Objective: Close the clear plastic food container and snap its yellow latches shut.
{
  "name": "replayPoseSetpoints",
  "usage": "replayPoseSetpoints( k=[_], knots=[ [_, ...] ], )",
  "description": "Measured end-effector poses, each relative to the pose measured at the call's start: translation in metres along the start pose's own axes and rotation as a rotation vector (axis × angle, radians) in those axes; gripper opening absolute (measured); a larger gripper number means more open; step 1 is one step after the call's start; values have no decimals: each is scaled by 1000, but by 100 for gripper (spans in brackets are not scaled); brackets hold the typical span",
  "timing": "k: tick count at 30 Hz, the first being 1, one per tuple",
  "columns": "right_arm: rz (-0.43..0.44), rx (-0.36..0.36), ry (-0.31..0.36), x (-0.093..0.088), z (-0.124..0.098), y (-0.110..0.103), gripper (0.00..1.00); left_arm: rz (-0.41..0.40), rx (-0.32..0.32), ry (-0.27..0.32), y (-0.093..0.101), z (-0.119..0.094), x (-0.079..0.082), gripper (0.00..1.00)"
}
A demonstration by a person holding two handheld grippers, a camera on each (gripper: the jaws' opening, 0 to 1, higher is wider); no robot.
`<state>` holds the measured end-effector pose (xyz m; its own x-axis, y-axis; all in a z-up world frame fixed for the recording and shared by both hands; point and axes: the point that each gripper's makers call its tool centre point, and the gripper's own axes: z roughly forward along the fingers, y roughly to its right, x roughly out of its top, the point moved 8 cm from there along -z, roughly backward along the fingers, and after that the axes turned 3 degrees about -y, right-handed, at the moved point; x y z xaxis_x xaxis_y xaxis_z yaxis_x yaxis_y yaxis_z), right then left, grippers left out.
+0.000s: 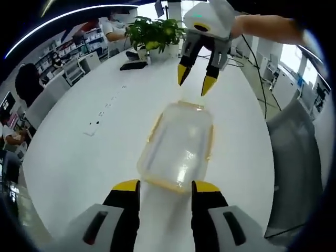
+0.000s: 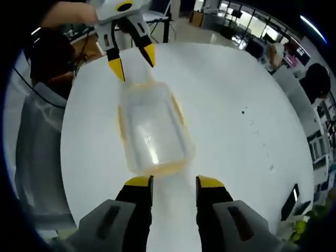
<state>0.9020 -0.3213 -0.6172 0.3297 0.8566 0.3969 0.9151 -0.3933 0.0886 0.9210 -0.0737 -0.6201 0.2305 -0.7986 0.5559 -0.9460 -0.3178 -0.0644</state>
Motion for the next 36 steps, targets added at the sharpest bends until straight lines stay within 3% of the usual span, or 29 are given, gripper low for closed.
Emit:
replayPoseSetpoints(
  k=[3, 8, 14, 19, 23, 26, 30, 36],
  knots=[
    [16, -9, 4, -1, 0, -2, 29, -36, 19, 3, 1, 0, -2, 29],
    [74, -49, 40, 0, 0, -3, 28, -109, 102, 15, 1, -3, -4, 29],
    [270, -72, 142, -2, 3, -4, 28, -250, 132, 58, 7, -3, -4, 28],
    [379, -85, 184, -9, 10, -8, 26, -315, 148, 88, 12, 1, -9, 28],
    [519, -94, 265, -13, 15, -14, 24, -366, 178, 121, 14, 3, -11, 27],
    [545, -103, 278, -15, 17, -16, 23, -374, 206, 131, 15, 4, -12, 27],
    [596, -99, 304, -15, 21, -19, 24, -448, 221, 152, 18, 8, -15, 26],
    [620, -93, 312, -15, 26, -22, 24, -507, 206, 158, 23, 16, -22, 26]
  ],
)
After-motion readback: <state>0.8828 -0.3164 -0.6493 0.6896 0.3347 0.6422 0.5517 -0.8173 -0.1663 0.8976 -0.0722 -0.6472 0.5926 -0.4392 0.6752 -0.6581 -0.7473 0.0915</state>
